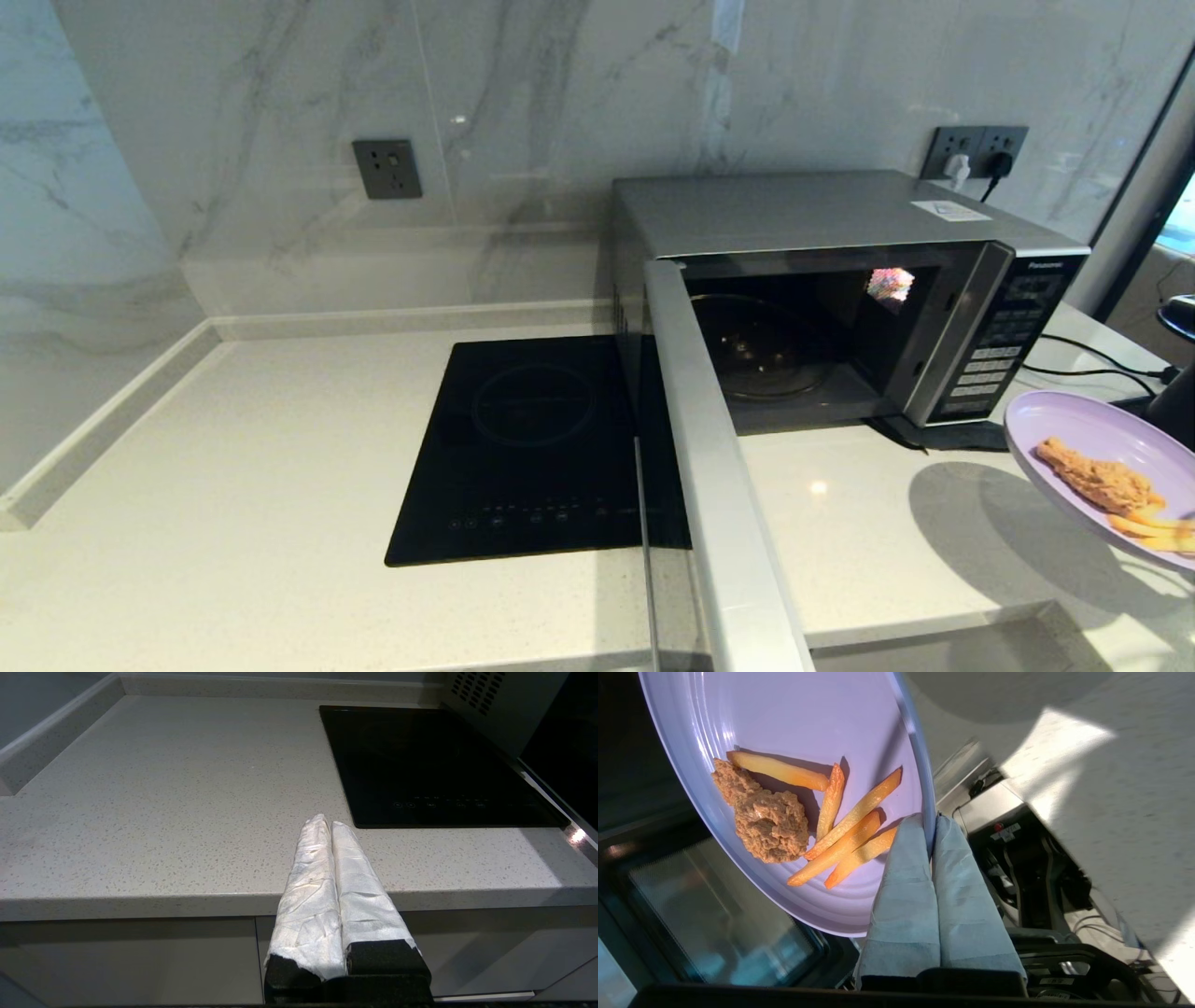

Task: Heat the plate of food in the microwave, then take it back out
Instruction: Put the plate in the microwave oven

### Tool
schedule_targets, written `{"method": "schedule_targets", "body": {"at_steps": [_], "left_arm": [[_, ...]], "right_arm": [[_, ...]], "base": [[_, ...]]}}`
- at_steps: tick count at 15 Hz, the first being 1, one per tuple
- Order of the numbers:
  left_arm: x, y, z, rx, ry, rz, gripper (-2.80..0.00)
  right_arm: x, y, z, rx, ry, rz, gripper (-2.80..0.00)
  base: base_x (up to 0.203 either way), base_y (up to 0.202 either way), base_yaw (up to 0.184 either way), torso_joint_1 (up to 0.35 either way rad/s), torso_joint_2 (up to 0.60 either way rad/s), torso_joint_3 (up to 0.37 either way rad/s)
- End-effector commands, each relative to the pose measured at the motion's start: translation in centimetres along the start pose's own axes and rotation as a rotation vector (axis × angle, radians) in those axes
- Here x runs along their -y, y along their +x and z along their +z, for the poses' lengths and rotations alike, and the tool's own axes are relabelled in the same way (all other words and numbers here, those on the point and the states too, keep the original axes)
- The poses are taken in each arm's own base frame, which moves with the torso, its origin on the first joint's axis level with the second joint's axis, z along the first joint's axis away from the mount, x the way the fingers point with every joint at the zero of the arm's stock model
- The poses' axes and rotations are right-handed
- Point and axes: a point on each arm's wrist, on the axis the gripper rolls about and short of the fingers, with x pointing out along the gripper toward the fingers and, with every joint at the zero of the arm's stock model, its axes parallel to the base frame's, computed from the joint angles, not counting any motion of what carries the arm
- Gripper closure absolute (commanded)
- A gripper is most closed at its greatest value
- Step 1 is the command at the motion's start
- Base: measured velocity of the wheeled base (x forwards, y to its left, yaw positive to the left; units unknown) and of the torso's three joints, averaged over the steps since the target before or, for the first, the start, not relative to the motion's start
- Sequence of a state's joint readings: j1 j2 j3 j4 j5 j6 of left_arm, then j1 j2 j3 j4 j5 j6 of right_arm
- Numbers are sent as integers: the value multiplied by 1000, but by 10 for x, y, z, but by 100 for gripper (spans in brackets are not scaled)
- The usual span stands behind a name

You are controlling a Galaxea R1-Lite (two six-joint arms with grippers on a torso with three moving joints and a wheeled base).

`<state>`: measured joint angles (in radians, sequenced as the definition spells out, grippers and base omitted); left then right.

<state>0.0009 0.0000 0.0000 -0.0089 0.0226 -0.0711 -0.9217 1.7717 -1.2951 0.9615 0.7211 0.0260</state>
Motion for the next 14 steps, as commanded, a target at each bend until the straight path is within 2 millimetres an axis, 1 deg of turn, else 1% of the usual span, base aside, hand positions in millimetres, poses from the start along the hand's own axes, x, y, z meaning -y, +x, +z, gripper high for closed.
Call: {"method": "schedule_targets", "body": {"at_steps": [1, 5, 9, 10, 12, 14], "left_arm": [[0, 0, 0, -1, -1, 1, 0], [0, 0, 0, -1, -1, 1, 0], [0, 0, 0, -1, -1, 1, 0], [0, 0, 0, -1, -1, 1, 0], [0, 0, 0, -1, -1, 1, 0], [0, 0, 0, -1, -1, 1, 0]], "right_arm": [[-25, 0, -16, -26, -80, 16, 0], [-59, 18, -43, -133, -180, 33, 0], [-104, 40, -77, -249, -236, 33, 0], [-116, 47, -83, -241, -237, 23, 0], [-145, 65, -90, -139, -238, 2, 0], [-164, 81, -94, -68, -215, -5, 0]], "base": [[0, 0, 0, 0, 0, 0], [0, 0, 0, 0, 0, 0], [0, 0, 0, 0, 0, 0], [0, 0, 0, 0, 0, 0], [0, 0, 0, 0, 0, 0], [0, 0, 0, 0, 0, 0]]}}
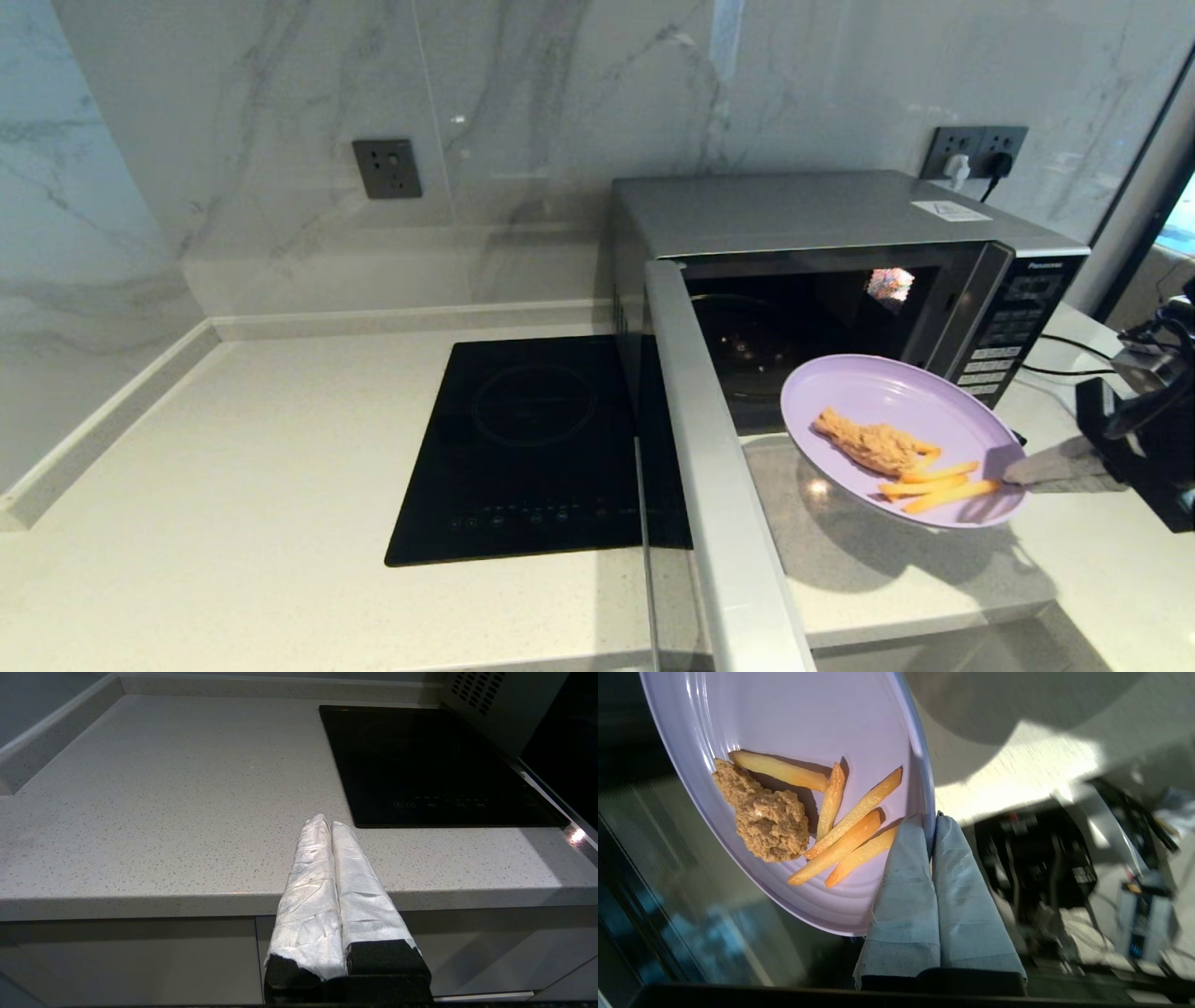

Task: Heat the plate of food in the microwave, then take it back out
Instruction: Put the plate in the microwave oven

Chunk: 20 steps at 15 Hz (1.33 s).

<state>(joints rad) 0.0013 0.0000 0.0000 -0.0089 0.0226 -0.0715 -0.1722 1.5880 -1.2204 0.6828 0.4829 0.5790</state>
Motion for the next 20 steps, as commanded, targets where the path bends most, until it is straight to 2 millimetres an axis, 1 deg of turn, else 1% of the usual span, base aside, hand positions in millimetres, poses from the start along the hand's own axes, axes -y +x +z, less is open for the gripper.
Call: {"method": "schedule_targets", "body": {"at_steps": [1, 3, 4, 7, 9, 14, 16, 20], "left_arm": [[0, 0, 0, -1, -1, 1, 0], [0, 0, 0, -1, -1, 1, 0], [0, 0, 0, -1, -1, 1, 0], [0, 0, 0, -1, -1, 1, 0], [0, 0, 0, -1, -1, 1, 0], [0, 0, 0, -1, -1, 1, 0], [0, 0, 0, -1, -1, 1, 0], [0, 0, 0, -1, -1, 1, 0]], "right_arm": [[-20, 19, 2, 42, 56, -16, 0], [-33, 34, 3, 79, 103, -65, 0], [-40, 40, 6, 110, 122, -58, 0], [-57, 56, 18, 185, 197, -74, 0], [-66, 65, 23, 190, 225, -67, 0], [-79, 98, 37, 165, 240, -70, 0], [-82, 112, 44, 159, 255, -75, 0], [-86, 134, 59, 161, 253, -73, 0]], "base": [[0, 0, 0, 0, 0, 0], [0, 0, 0, 0, 0, 0], [0, 0, 0, 0, 0, 0], [0, 0, 0, 0, 0, 0], [0, 0, 0, 0, 0, 0], [0, 0, 0, 0, 0, 0], [0, 0, 0, 0, 0, 0], [0, 0, 0, 0, 0, 0]]}}
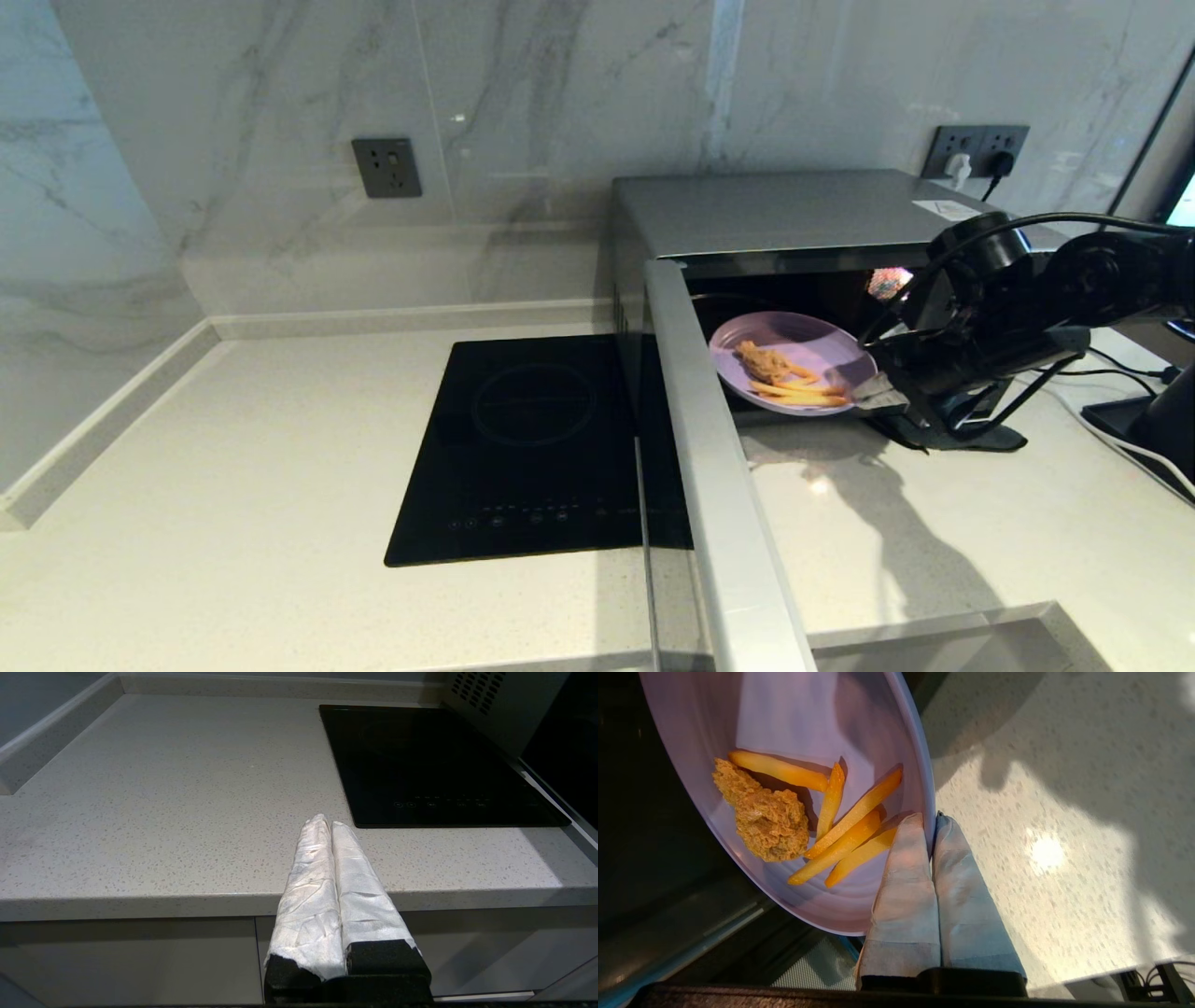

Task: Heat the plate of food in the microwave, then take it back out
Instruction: Put the plate in the microwave oven

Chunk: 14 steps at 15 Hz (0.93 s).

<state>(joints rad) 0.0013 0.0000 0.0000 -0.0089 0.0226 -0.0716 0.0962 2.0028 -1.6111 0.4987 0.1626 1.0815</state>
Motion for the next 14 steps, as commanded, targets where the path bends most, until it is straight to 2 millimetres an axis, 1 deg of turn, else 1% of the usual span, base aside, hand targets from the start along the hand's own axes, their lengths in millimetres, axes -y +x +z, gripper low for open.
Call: {"method": "schedule_targets", "body": {"at_steps": [1, 6, 14], "left_arm": [[0, 0, 0, -1, 0, 1, 0], [0, 0, 0, -1, 0, 1, 0], [0, 0, 0, -1, 0, 1, 0]], "right_arm": [[-2, 25, 5, -13, 10, -23, 0], [-7, 50, 13, -10, 8, -29, 0], [-16, 60, 17, -2, -3, -1, 0]], "base": [[0, 0, 0, 0, 0, 0], [0, 0, 0, 0, 0, 0], [0, 0, 0, 0, 0, 0]]}}
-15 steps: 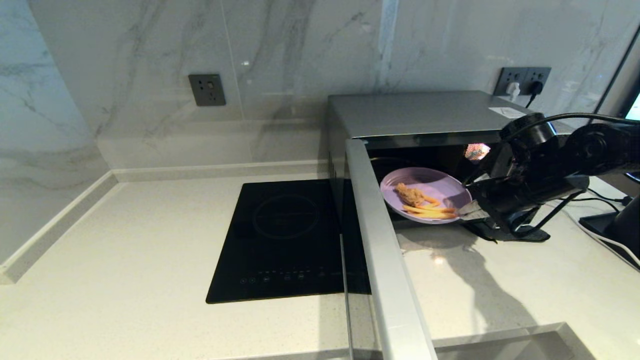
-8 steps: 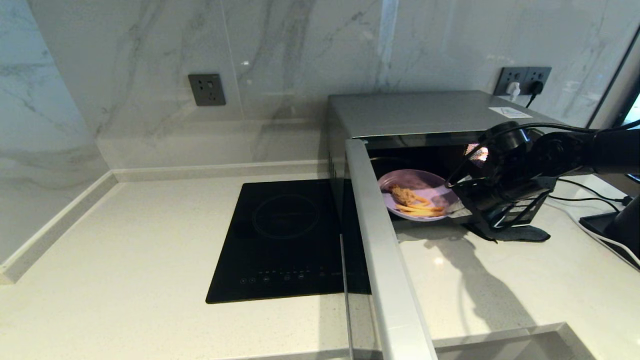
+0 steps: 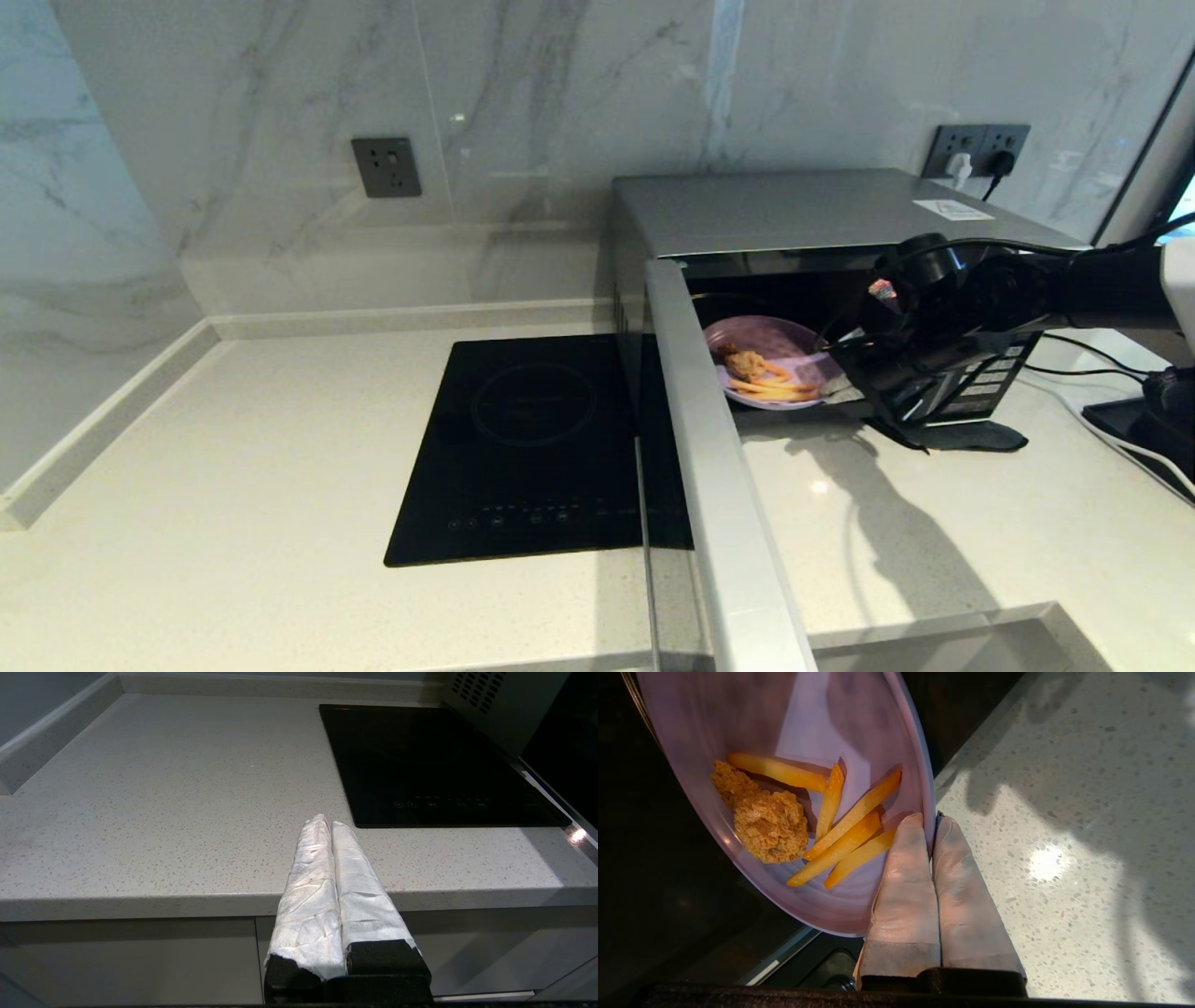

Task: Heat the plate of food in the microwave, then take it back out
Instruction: Put the plate in the microwave oven

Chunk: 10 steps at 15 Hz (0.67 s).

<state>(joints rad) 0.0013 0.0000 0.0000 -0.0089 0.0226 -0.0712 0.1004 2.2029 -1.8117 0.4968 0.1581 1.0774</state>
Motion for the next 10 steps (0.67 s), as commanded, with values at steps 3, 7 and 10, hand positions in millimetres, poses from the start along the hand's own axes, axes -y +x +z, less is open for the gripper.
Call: {"method": "schedule_targets", "body": {"at_steps": [3, 7, 10], "left_arm": [[0, 0, 0, -1, -1, 1, 0], [0, 0, 0, -1, -1, 1, 0], [0, 0, 0, -1, -1, 1, 0]], "right_arm": [[-1, 7, -1, -5, 2, -3, -280], [-4, 2, -2, -3, -3, 9, -280], [-11, -23, -3, 16, -5, 48, -280]], "base": [[0, 0, 0, 0, 0, 0], [0, 0, 0, 0, 0, 0], [0, 0, 0, 0, 0, 0]]}}
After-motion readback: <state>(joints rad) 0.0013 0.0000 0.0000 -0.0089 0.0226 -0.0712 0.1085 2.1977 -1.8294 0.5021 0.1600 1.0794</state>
